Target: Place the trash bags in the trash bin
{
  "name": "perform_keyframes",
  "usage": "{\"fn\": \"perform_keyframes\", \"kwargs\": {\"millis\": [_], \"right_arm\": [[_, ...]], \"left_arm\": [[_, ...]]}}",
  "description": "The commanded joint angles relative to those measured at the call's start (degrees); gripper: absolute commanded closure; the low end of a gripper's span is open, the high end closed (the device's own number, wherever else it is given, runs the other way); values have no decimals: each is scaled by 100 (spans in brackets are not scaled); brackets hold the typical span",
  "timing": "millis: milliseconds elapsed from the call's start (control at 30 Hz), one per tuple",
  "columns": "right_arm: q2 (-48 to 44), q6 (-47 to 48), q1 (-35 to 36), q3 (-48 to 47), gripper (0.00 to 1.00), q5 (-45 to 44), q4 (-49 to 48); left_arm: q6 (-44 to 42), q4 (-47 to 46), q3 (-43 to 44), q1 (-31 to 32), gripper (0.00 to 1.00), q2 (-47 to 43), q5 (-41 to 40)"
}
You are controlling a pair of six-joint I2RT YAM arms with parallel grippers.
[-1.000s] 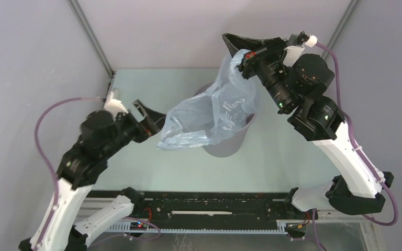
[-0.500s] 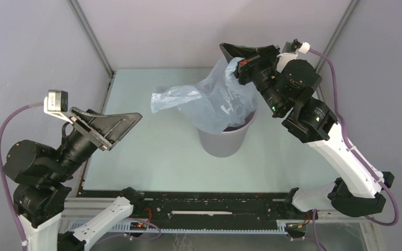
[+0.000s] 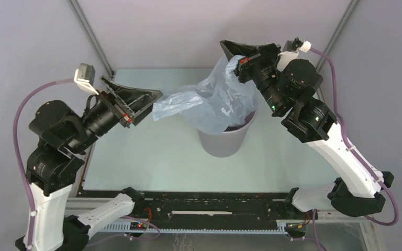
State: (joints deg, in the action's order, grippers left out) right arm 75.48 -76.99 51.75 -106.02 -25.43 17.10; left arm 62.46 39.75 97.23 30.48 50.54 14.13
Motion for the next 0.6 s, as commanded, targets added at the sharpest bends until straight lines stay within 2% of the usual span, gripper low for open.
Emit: {"fn": "perform_keyframes", "kwargs": {"millis": [0, 67, 200, 267, 400, 467, 567], "right_arm": [[32, 145, -33, -92, 100, -181, -145], [41, 140, -33, -90, 100, -153, -146], [50, 100, -35, -58, 100, -107, -137], [46, 69, -35, -15, 100, -101, -158], [37, -9, -33, 68, 100, -94, -166], [28, -47, -33, 92, 100, -72, -189], [9, -64, -33, 97, 100, -50, -150]], "left_arm": [[17, 1475, 402, 37, 0, -38, -511], [52, 1428, 224, 36, 1, -89, -207], [589, -204, -640, 128, 0, -284, 889], [795, -794, -881, 218, 0, -349, 975], [984, -1306, -932, 288, 2, -191, 1040], [991, -1460, -874, 313, 12, -41, 1079], [760, -1317, -720, 258, 48, 27, 686]]}}
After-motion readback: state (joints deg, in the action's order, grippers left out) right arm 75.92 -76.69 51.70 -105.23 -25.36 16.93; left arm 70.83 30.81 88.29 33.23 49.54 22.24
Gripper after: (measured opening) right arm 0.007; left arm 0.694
